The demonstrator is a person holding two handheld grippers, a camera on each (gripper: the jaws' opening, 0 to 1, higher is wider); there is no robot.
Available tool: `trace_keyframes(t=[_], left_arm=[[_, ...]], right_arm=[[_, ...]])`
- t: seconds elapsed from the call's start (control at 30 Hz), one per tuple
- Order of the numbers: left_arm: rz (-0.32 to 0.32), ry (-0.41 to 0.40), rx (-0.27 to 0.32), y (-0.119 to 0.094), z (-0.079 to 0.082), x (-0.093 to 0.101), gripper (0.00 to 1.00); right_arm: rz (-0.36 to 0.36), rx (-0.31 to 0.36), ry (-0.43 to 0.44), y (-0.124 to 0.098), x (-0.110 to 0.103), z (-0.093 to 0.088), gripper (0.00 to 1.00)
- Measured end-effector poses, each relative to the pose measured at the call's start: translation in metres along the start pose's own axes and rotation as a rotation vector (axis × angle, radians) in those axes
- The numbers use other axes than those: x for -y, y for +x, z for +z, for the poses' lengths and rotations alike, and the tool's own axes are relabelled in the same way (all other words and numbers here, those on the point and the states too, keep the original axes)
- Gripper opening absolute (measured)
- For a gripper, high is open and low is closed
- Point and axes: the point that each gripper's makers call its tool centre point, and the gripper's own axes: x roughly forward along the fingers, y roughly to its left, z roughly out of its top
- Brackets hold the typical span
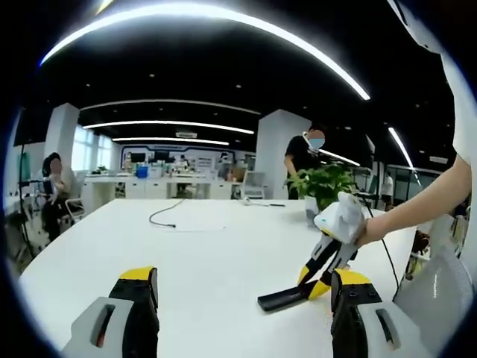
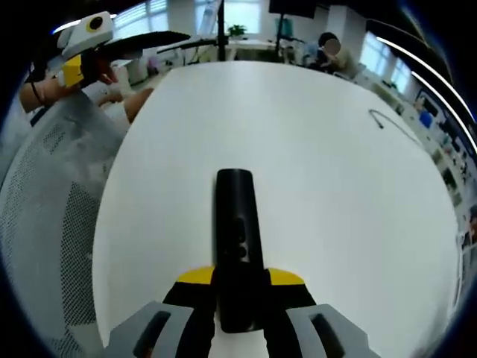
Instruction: Press the specified remote control buttons in sequence, fully releasing each button before pressing the next.
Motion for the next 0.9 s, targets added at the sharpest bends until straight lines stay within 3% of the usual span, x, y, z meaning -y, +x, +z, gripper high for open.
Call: trace_keyframes(t=[0.53,0.9], left_arm=[[0.003,0.009,-0.019,0.001,-0.002,0.000,1.00],[-0.005,0.007,-0.032,0.002,-0.003,0.002,1.00]], right_arm=[[0.011,-0.025,-0.017,0.002,0.037,0.003,0.21],[0.007,0.001,-0.007,0.005,0.063,0.008,0.21]])
